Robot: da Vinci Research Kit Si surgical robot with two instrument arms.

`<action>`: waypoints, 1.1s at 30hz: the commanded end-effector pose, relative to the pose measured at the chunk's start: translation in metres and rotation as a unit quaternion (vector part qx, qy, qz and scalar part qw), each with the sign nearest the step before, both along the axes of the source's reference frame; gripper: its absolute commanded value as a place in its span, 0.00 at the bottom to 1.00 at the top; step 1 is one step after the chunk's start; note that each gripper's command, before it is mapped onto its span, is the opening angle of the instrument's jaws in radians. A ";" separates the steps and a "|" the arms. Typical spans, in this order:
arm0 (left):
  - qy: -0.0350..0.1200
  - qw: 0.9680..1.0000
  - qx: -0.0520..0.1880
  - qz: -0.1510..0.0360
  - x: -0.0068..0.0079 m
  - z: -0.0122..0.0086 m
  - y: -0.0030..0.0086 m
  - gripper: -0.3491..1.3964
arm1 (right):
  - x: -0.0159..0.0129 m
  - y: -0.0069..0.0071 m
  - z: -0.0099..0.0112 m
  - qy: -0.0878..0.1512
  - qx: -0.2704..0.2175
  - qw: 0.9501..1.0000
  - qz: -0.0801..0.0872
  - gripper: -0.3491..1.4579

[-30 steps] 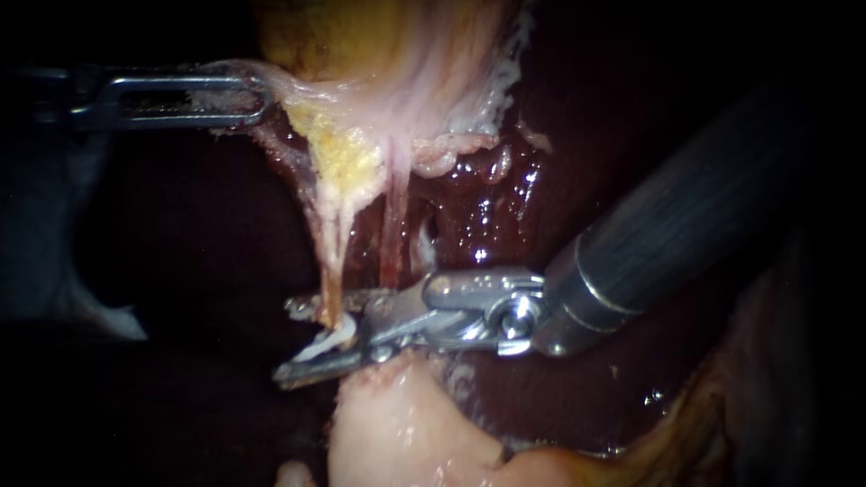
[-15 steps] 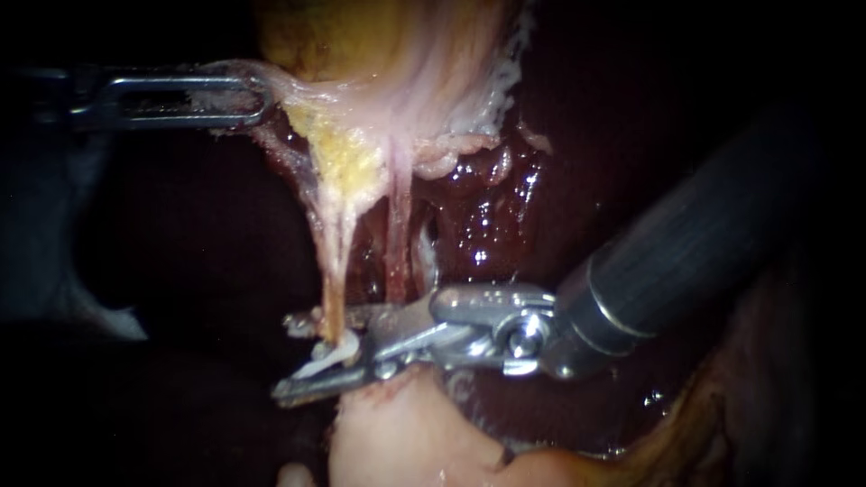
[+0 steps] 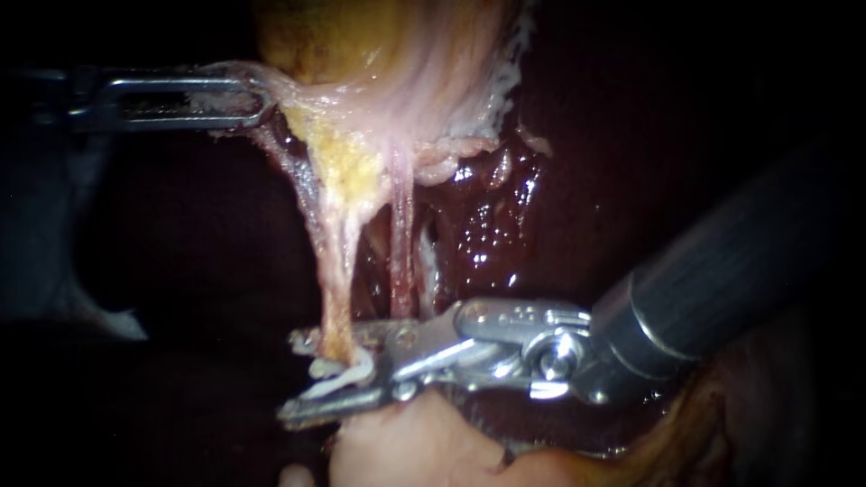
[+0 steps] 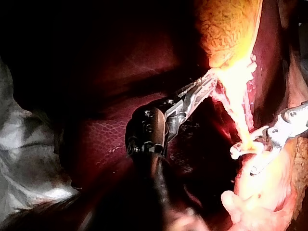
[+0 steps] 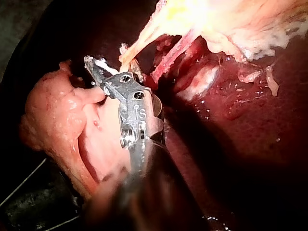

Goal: Clipping second clip left tube

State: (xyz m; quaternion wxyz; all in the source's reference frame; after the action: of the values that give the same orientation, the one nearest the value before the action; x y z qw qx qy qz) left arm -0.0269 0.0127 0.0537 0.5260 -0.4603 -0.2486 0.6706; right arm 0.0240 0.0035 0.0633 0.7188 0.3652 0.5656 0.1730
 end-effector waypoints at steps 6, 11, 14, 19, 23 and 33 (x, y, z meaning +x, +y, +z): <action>0.000 1.000 0.000 0.000 0.0000 0.0000 0.0000 0.00 | 0.0003 -0.0001 0.0004 -0.002 0.008 1.000 0.000 0.38; 0.000 1.000 0.000 0.000 0.0000 0.0000 0.0000 0.00 | 0.0007 0.0000 0.0005 -0.001 0.011 1.000 -0.002 0.33; 0.000 1.000 0.000 0.000 0.0000 0.0000 0.0000 0.00 | 0.0008 0.0000 0.0005 0.000 0.011 1.000 -0.003 0.28; 0.000 1.000 0.000 0.000 0.0000 0.0000 0.0000 0.00 | 0.0008 -0.0001 0.0009 0.000 0.010 1.000 -0.004 0.22; 0.000 1.000 0.000 0.000 -0.0001 0.0000 0.0000 0.00 | 0.0008 -0.0004 0.0013 0.001 0.009 1.000 -0.003 0.18; 0.000 1.000 0.000 0.000 0.0000 0.0000 0.0000 0.00 | 0.0008 -0.0003 0.0014 -0.005 -0.018 1.000 -0.016 0.00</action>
State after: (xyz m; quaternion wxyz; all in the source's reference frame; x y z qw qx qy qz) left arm -0.0269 0.0127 0.0537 0.5260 -0.4603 -0.2486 0.6705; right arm 0.0247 0.0032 0.0650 0.7325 0.3615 0.5569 0.1504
